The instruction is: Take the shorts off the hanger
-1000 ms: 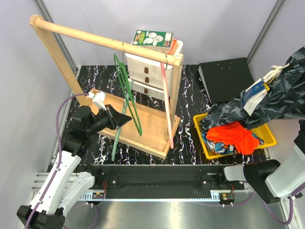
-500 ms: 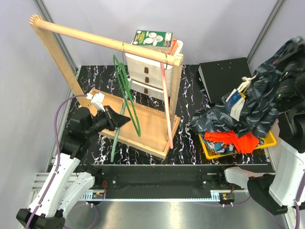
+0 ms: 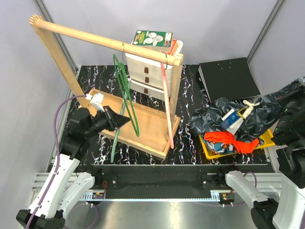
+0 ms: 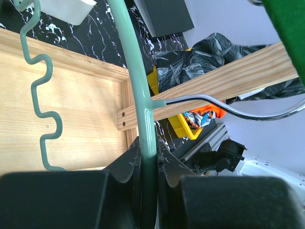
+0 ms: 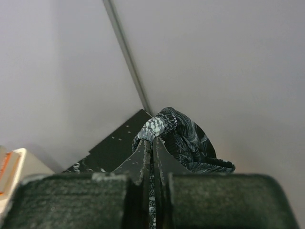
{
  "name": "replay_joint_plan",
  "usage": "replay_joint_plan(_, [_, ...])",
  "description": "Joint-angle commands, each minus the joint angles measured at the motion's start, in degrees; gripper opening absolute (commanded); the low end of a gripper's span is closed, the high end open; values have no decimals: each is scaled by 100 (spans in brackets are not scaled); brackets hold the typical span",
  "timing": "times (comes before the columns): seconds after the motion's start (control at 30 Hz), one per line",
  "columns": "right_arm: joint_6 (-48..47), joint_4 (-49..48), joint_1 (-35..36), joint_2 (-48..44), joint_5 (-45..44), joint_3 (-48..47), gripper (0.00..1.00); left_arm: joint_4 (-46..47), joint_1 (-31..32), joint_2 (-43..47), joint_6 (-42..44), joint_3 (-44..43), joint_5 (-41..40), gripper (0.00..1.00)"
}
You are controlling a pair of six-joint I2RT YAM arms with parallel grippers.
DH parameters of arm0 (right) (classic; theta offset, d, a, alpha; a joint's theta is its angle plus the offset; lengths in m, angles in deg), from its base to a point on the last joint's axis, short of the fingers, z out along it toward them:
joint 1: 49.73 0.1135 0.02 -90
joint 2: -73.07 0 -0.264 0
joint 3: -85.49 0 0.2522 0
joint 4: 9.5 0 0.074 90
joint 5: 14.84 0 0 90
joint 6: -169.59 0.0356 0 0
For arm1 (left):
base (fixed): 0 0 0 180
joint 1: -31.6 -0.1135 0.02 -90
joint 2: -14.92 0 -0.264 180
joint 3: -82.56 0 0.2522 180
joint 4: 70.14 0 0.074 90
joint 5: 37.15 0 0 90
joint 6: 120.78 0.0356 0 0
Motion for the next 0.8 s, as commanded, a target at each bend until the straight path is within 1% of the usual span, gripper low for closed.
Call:
replay_joint_plan(0.0, [-162,-194,31,-106,-594,526,0,-391,4,67,11,-81,-70,0])
replay_joint_plan(0.07, [135,-124,31,-203,-489,815,0,-382,-5,93,3,-99,-78,0])
replay_joint_plan(0.2, [760,175,31,-247,283,1360,0,-452,4,172,-59,-108,-157,0])
replay_joint_plan(0.27, [1093,210,31,-274,539,1720,0,-487,4,251,-85,-82,-219,0])
replay_joint_plan(0.4, [1543,176,31,-265,1451,2187,0,-584,4,392,-155,-20,-447,0])
replay_joint_plan(0.53, [1798,114,31,-256,1788,2644,0,-768,-5,506,-147,-55,-667,0])
replay_joint_plan(0.63, [2176,149,31,-388,1981,3118,0,-979,-5,567,-50,-169,-983,0])
replay_joint_plan(0.77, [2930,324,31,-502,2122,3899,0,-1234,-5,690,-6,-248,-1457,0])
